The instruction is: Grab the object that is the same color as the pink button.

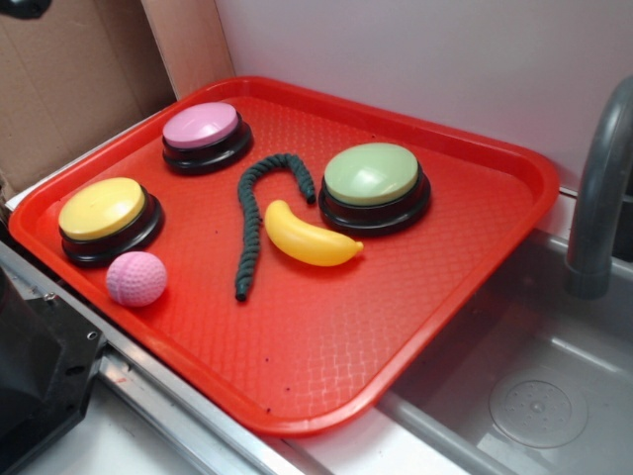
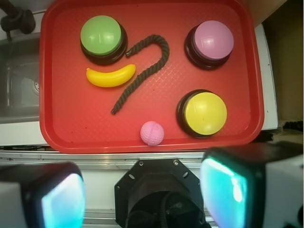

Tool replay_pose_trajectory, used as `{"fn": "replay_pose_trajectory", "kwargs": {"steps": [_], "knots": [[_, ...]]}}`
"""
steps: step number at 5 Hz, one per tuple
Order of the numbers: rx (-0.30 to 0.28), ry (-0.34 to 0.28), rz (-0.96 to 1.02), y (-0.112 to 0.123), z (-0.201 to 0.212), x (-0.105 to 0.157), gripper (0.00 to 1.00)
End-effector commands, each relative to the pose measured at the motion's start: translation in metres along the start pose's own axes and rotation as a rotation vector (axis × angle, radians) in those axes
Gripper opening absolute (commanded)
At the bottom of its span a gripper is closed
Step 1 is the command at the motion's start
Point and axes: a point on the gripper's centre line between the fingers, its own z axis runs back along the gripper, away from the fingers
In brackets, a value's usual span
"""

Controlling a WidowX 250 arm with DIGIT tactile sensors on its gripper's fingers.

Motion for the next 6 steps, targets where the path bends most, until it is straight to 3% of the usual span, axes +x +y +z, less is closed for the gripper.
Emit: {"fn": "replay_pose_trajectory", "kwargs": {"steps": [1,2,4,5,6], "knots": [[0.0,0.0,0.0,0.0,0.0,0.0,1.0],[-0.01,0.035,0.016,-0.002,-0.04,0.005,1.0],[0.11,-0.008,0.215,-0.007,-0.099,-0.005,1.0],[0.182,0.051,0.234,-0.006,-0.132,-0.01,1.0],[0.226,0.037,0.308,0.002,-0.153,-0.011,1.0]]}}
